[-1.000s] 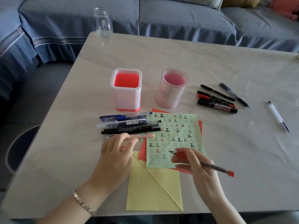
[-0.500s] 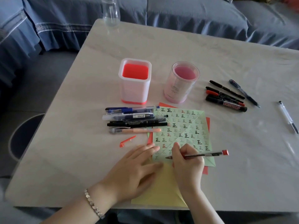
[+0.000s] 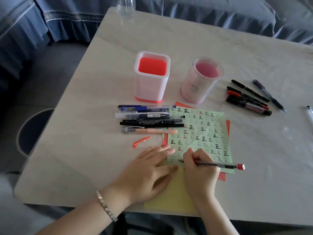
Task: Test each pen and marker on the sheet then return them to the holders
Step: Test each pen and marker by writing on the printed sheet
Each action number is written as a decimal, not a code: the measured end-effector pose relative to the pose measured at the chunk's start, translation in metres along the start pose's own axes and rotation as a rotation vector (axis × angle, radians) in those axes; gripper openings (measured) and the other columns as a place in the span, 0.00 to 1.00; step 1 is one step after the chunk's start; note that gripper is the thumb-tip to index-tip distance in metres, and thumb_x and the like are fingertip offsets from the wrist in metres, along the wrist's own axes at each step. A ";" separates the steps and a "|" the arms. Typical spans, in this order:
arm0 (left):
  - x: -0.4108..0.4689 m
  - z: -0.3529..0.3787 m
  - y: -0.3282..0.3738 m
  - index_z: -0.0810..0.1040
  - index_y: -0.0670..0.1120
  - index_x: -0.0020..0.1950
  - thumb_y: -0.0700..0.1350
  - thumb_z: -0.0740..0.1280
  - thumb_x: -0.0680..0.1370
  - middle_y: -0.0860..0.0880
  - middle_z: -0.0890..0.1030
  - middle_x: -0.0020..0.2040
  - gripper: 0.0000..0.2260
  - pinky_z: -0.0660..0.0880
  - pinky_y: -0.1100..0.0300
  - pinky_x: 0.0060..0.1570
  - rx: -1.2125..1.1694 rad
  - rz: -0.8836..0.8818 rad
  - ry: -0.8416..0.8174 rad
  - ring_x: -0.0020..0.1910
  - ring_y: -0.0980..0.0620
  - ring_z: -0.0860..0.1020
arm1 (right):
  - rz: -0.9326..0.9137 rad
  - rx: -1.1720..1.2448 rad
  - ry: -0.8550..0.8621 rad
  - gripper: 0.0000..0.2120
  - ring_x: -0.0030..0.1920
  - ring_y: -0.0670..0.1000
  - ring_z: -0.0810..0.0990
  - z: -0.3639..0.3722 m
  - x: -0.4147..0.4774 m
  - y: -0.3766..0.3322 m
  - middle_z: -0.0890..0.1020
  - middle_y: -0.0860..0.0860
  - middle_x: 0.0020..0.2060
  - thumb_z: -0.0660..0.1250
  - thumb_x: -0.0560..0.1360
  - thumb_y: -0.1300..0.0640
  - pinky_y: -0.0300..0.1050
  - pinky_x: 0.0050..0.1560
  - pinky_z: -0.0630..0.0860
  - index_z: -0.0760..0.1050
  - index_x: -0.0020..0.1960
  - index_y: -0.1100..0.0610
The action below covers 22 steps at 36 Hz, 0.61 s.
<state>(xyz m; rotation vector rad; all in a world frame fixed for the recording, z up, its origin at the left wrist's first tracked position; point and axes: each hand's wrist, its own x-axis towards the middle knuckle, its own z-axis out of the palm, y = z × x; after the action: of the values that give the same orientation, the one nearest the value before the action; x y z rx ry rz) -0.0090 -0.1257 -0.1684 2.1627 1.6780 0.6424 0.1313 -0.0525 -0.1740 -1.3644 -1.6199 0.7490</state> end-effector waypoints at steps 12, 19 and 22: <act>0.001 0.000 0.001 0.81 0.51 0.56 0.50 0.60 0.77 0.46 0.74 0.66 0.14 0.57 0.58 0.70 0.010 0.000 0.008 0.67 0.48 0.69 | -0.026 -0.049 -0.022 0.17 0.25 0.48 0.66 0.001 0.002 -0.003 0.66 0.51 0.18 0.63 0.68 0.57 0.33 0.25 0.61 0.65 0.24 0.62; 0.002 0.001 0.000 0.81 0.50 0.56 0.50 0.59 0.77 0.46 0.74 0.66 0.14 0.57 0.58 0.70 0.010 0.000 0.014 0.67 0.48 0.68 | -0.064 -0.053 0.002 0.19 0.25 0.48 0.66 0.002 0.001 0.000 0.68 0.52 0.18 0.59 0.67 0.49 0.32 0.26 0.61 0.65 0.24 0.62; 0.002 0.001 0.000 0.82 0.50 0.56 0.50 0.59 0.77 0.46 0.74 0.65 0.14 0.57 0.58 0.69 0.012 0.005 0.022 0.67 0.48 0.68 | -0.053 -0.074 0.028 0.19 0.26 0.48 0.67 0.002 0.001 0.003 0.66 0.49 0.18 0.59 0.68 0.49 0.31 0.27 0.62 0.65 0.25 0.61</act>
<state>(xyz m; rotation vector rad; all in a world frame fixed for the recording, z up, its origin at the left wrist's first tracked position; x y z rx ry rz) -0.0078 -0.1242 -0.1693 2.1767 1.6915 0.6616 0.1305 -0.0505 -0.1768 -1.3725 -1.6696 0.6411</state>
